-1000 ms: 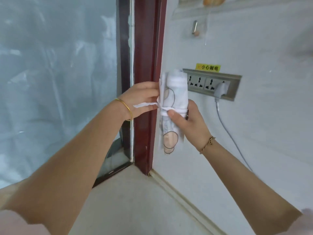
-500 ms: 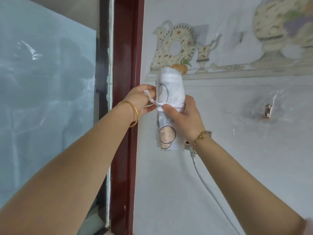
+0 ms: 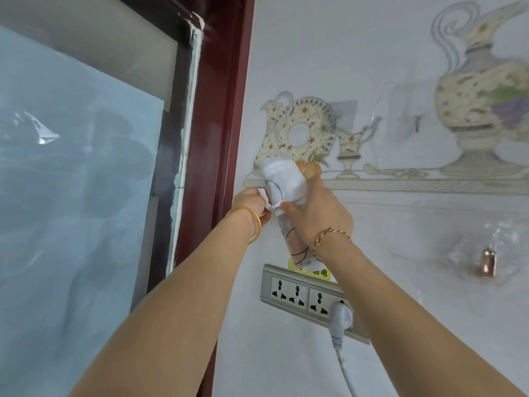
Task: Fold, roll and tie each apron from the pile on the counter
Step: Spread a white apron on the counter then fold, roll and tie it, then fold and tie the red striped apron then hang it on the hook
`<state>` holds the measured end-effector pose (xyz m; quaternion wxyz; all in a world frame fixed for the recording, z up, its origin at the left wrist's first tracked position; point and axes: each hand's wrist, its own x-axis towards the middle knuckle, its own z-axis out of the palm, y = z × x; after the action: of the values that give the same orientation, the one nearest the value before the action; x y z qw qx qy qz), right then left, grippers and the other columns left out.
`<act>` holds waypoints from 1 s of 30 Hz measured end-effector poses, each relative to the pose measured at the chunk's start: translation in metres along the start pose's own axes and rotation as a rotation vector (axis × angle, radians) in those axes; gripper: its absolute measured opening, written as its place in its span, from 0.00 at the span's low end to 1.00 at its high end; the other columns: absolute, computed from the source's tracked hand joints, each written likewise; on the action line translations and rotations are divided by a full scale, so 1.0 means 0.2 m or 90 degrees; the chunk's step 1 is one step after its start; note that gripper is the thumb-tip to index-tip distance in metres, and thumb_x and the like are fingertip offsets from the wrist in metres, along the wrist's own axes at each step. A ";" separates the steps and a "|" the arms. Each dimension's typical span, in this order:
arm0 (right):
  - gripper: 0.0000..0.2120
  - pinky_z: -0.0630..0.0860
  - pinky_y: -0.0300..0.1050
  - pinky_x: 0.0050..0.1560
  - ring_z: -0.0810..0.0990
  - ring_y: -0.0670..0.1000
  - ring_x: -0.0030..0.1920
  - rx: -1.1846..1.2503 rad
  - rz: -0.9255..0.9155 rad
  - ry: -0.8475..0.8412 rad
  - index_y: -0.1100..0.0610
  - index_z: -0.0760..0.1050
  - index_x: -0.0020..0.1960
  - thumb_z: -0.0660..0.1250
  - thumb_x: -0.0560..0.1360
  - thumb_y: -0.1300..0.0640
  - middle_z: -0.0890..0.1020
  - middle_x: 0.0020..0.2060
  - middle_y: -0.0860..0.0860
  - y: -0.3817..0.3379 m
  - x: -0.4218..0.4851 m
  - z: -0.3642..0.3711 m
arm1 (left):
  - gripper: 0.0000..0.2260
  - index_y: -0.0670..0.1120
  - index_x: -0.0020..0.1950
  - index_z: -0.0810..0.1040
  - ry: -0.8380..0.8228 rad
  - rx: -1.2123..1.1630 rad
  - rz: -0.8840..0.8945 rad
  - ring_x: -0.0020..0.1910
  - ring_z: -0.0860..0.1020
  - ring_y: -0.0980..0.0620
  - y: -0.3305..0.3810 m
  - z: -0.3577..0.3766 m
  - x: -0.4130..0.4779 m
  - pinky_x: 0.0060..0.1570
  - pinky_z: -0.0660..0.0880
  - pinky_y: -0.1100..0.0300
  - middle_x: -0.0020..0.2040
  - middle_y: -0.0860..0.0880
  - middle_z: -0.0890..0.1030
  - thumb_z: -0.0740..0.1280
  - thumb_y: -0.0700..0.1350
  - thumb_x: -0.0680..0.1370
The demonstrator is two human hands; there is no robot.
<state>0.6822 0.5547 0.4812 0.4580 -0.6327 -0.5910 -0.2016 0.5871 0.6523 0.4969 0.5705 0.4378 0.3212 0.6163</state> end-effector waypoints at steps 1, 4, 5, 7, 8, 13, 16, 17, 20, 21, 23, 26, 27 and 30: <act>0.25 0.66 0.45 0.39 0.77 0.57 0.50 -0.010 0.000 0.002 0.53 0.61 0.66 0.63 0.75 0.43 0.76 0.54 0.53 0.01 0.00 0.01 | 0.14 0.42 0.36 0.74 -0.009 -0.017 0.007 0.32 0.73 0.49 -0.01 0.00 0.01 0.18 0.65 0.71 0.35 0.44 0.73 0.53 0.31 0.74; 0.24 0.66 0.45 0.40 0.77 0.57 0.51 -0.016 -0.001 0.004 0.53 0.61 0.66 0.63 0.76 0.44 0.75 0.54 0.53 0.02 -0.02 0.01 | 0.13 0.44 0.37 0.75 -0.015 -0.013 0.001 0.23 0.69 0.54 -0.02 0.01 0.02 0.18 0.65 0.71 0.31 0.46 0.74 0.56 0.33 0.76; 0.24 0.65 0.45 0.40 0.77 0.57 0.51 -0.017 -0.002 0.001 0.54 0.61 0.66 0.63 0.76 0.44 0.75 0.54 0.53 0.02 -0.02 0.01 | 0.12 0.44 0.37 0.75 -0.014 0.008 -0.016 0.20 0.69 0.54 -0.01 0.01 0.02 0.17 0.65 0.71 0.29 0.47 0.74 0.57 0.35 0.77; 0.24 0.65 0.45 0.40 0.76 0.57 0.50 -0.022 -0.001 -0.011 0.54 0.61 0.66 0.63 0.76 0.44 0.75 0.54 0.53 0.01 -0.02 0.01 | 0.11 0.43 0.37 0.74 -0.020 0.050 -0.069 0.16 0.67 0.56 -0.01 0.00 0.02 0.16 0.63 0.72 0.27 0.48 0.74 0.59 0.38 0.79; 0.22 0.65 0.44 0.39 0.75 0.57 0.47 -0.025 -0.002 -0.018 0.55 0.62 0.64 0.63 0.76 0.45 0.75 0.53 0.53 0.01 -0.03 0.01 | 0.11 0.43 0.37 0.74 -0.028 0.066 -0.090 0.16 0.67 0.57 -0.01 -0.01 0.02 0.15 0.63 0.72 0.27 0.48 0.74 0.60 0.39 0.79; 0.18 0.64 0.44 0.36 0.69 0.54 0.39 -0.007 0.005 -0.030 0.54 0.62 0.59 0.62 0.76 0.45 0.72 0.49 0.51 0.03 -0.13 0.06 | 0.12 0.43 0.37 0.73 -0.088 0.011 -0.117 0.20 0.68 0.57 -0.10 -0.05 0.02 0.16 0.63 0.71 0.25 0.49 0.74 0.57 0.39 0.79; 0.20 0.65 0.44 0.36 0.70 0.54 0.38 0.008 0.017 -0.035 0.53 0.60 0.62 0.61 0.77 0.44 0.71 0.50 0.50 0.04 -0.20 0.11 | 0.09 0.40 0.46 0.75 -0.141 -0.026 -0.088 0.26 0.71 0.53 -0.14 -0.09 0.00 0.18 0.67 0.69 0.31 0.47 0.76 0.56 0.35 0.79; 0.21 0.65 0.44 0.36 0.71 0.55 0.38 0.009 0.018 -0.038 0.52 0.60 0.63 0.62 0.77 0.44 0.71 0.51 0.50 0.04 -0.23 0.13 | 0.07 0.41 0.49 0.75 -0.141 -0.025 -0.091 0.30 0.73 0.52 -0.16 -0.12 -0.02 0.20 0.69 0.68 0.36 0.46 0.77 0.58 0.35 0.79; 0.23 0.66 0.44 0.36 0.76 0.57 0.42 0.011 0.022 -0.053 0.52 0.58 0.65 0.62 0.77 0.44 0.72 0.53 0.51 0.06 -0.29 0.19 | 0.01 0.42 0.47 0.77 -0.109 -0.028 -0.118 0.29 0.76 0.54 -0.21 -0.21 -0.08 0.24 0.74 0.68 0.39 0.47 0.79 0.66 0.38 0.76; 0.23 0.66 0.44 0.36 0.78 0.58 0.44 0.019 0.027 -0.053 0.53 0.58 0.65 0.62 0.76 0.44 0.72 0.53 0.51 0.06 -0.30 0.20 | 0.01 0.42 0.46 0.77 -0.100 -0.023 -0.121 0.29 0.77 0.54 -0.22 -0.24 -0.12 0.26 0.75 0.68 0.38 0.46 0.79 0.67 0.38 0.76; 0.24 0.67 0.45 0.37 0.78 0.58 0.46 0.042 0.030 -0.061 0.54 0.58 0.67 0.62 0.77 0.47 0.71 0.55 0.52 0.05 -0.32 0.23 | 0.02 0.42 0.47 0.76 -0.084 -0.009 -0.126 0.36 0.78 0.52 -0.24 -0.30 -0.16 0.32 0.78 0.64 0.42 0.45 0.79 0.67 0.40 0.77; 0.25 0.69 0.46 0.41 0.75 0.59 0.53 0.066 0.023 -0.067 0.57 0.57 0.69 0.62 0.77 0.50 0.69 0.58 0.55 0.01 -0.39 0.23 | 0.06 0.40 0.51 0.76 -0.023 0.006 -0.131 0.46 0.78 0.48 -0.28 -0.39 -0.23 0.44 0.78 0.59 0.53 0.42 0.78 0.65 0.42 0.78; 0.26 0.70 0.47 0.45 0.73 0.58 0.56 0.056 0.013 -0.052 0.58 0.57 0.70 0.62 0.77 0.51 0.68 0.59 0.56 0.01 -0.42 0.24 | 0.08 0.39 0.54 0.75 -0.005 0.010 -0.130 0.48 0.77 0.48 -0.28 -0.41 -0.26 0.47 0.76 0.58 0.55 0.42 0.77 0.64 0.42 0.79; 0.24 0.73 0.49 0.47 0.72 0.59 0.56 0.015 -0.017 0.004 0.60 0.63 0.68 0.65 0.74 0.56 0.70 0.58 0.57 -0.02 -0.54 0.22 | 0.11 0.40 0.60 0.74 0.042 0.037 -0.149 0.50 0.78 0.48 -0.32 -0.52 -0.39 0.48 0.75 0.57 0.54 0.42 0.77 0.63 0.43 0.80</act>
<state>0.6428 0.5286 0.3738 0.4645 -0.6187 -0.6002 -0.2031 0.5170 0.5952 0.3823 0.6148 0.3927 0.4065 0.5500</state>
